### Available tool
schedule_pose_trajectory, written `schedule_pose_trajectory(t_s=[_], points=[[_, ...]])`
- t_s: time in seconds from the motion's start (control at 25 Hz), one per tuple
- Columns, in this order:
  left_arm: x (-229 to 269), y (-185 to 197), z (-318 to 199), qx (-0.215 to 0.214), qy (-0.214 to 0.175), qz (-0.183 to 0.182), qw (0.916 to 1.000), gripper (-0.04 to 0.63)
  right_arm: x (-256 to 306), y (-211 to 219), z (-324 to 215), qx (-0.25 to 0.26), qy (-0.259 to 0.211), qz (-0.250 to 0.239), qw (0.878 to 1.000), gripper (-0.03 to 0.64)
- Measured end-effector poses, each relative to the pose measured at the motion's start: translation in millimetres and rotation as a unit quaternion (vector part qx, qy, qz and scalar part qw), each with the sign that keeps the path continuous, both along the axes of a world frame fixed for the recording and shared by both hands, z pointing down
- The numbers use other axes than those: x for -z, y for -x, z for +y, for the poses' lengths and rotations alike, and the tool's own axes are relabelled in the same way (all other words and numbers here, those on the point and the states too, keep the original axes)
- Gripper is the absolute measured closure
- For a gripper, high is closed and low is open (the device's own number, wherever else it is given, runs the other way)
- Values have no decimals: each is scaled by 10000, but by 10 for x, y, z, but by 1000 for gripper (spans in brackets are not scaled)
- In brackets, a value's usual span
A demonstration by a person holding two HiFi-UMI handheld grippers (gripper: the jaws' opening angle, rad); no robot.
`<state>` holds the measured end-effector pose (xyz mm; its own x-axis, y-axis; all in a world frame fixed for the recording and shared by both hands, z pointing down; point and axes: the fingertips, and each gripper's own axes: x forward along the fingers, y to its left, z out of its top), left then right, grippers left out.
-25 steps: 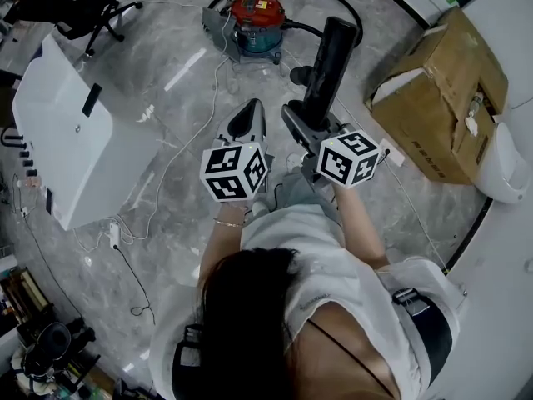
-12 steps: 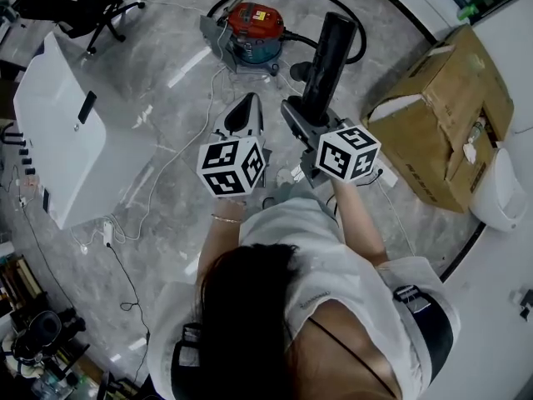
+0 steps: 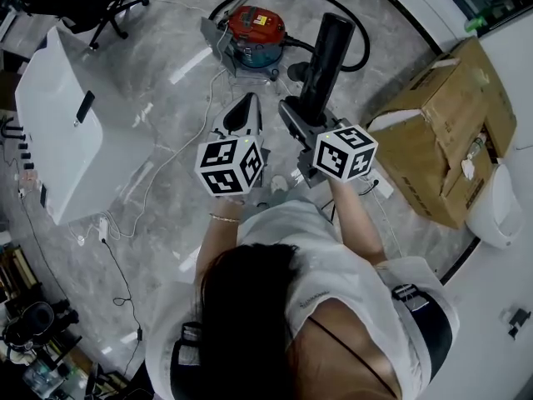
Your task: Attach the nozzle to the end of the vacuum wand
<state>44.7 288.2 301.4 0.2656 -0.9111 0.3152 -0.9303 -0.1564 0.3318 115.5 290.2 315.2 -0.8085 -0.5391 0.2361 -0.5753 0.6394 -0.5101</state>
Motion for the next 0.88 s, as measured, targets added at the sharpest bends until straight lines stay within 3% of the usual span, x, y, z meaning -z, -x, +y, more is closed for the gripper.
schedule_pose_trajectory(t_s=[0.6, 0.88], points=[[-60, 173, -89, 283, 67, 50, 9996, 592, -146, 73, -95, 197, 26, 262, 9995, 538], [-48, 138, -229, 207, 36, -25, 9998, 592, -184, 40, -218, 129, 63, 290, 9995, 538]])
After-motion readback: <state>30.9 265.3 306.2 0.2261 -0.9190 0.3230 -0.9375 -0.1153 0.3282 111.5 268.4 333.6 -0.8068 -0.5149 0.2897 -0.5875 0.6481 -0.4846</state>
